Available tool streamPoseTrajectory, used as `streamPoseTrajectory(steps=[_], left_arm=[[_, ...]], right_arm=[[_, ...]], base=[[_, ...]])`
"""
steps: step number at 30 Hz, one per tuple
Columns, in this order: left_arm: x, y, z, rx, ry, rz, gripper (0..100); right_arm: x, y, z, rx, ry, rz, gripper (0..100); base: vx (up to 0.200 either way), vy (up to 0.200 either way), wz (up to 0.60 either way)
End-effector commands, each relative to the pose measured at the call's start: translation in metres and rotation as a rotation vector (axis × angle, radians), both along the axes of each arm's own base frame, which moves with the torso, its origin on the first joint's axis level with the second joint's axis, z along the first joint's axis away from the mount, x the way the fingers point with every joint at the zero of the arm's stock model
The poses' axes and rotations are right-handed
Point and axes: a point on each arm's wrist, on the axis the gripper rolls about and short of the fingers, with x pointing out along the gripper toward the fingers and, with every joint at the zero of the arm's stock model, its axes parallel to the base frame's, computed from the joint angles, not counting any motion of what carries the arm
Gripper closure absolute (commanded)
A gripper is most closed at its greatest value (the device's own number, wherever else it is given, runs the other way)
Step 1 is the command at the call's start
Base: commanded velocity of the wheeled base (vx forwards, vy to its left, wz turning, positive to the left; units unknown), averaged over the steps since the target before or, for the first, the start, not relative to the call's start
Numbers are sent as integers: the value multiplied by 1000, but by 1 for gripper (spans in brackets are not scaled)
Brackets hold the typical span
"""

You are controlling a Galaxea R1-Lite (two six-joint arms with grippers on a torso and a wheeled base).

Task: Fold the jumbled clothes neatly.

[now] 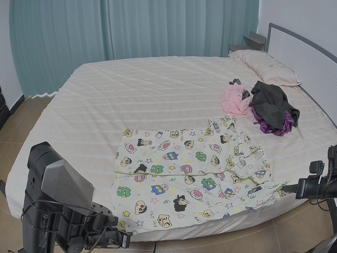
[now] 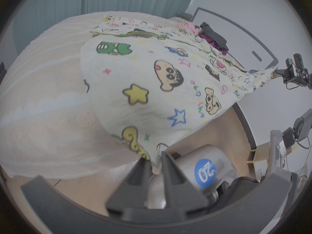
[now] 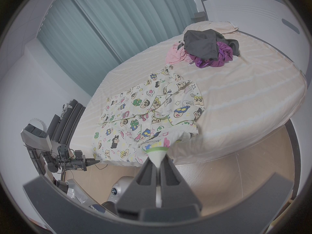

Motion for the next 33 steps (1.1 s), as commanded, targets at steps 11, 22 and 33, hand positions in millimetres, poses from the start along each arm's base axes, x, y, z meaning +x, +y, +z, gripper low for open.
streamPoseTrajectory(steps=[11,22,33], left_arm=[[-6,12,14,-63,32,65,100],[-2,16,45,-241,22,196,100],[-25,27,71,-206,113,228,100]], right_arm=[[-3,0,-4,2,23,-2,100],[-9,0,-12,7,61,-5,100],[-8,0,-26,-1,138,-3,100]], base=[[0,0,0],[0,0,0],[0,0,0]])
